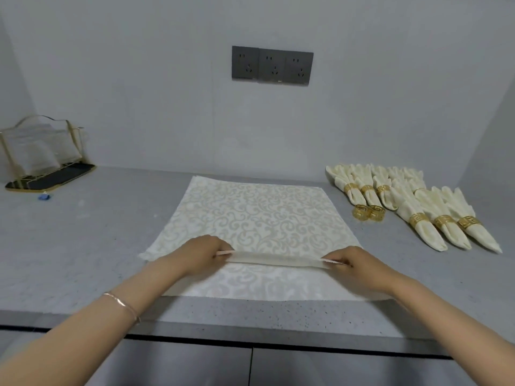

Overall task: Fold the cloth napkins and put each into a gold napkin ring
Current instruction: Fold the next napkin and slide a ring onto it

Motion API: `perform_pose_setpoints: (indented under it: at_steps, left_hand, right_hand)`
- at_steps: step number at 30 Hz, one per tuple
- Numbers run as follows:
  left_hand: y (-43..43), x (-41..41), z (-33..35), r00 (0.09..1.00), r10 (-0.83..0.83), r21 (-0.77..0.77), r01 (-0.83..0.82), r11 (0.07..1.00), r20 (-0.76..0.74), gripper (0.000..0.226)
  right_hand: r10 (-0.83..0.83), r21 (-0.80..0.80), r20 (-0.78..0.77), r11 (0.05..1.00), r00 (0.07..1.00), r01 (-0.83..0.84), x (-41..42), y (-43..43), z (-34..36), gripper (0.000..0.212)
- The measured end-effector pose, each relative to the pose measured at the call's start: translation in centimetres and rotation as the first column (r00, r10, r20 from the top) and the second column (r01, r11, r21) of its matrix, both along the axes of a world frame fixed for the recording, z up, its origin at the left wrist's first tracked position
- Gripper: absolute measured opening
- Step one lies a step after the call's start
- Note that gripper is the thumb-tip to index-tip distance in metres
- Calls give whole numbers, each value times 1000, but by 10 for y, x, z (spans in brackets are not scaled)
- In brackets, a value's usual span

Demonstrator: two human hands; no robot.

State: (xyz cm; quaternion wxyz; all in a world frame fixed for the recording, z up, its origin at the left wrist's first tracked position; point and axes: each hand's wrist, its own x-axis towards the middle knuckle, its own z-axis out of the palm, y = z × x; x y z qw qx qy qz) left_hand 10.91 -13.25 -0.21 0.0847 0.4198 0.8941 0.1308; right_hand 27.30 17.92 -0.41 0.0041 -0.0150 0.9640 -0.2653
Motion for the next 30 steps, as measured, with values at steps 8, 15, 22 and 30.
perform_pose_setpoints:
  at_steps: [8, 15, 22, 30]
  left_hand:
    - [-7, -24, 52, 895, 106, -248, 6, 969, 433, 31]
    - [4, -50, 73, 789, 124, -357, 127, 925, 602, 37]
    - [24, -134, 39, 965, 202, -61, -194, 979, 169, 46]
    - [61, -187, 2, 923, 358, 106, -346, 932, -139, 15]
  right_hand:
    - [150, -150, 505, 985, 850, -85, -5, 14, 62, 34]
    - [258, -233, 673, 963, 693, -133, -33, 31, 88, 28]
    - [-25, 127, 269, 992, 963, -10, -114, 64, 55, 49]
    - [-263, 242, 19, 937, 965, 251, -181, 95, 6, 24]
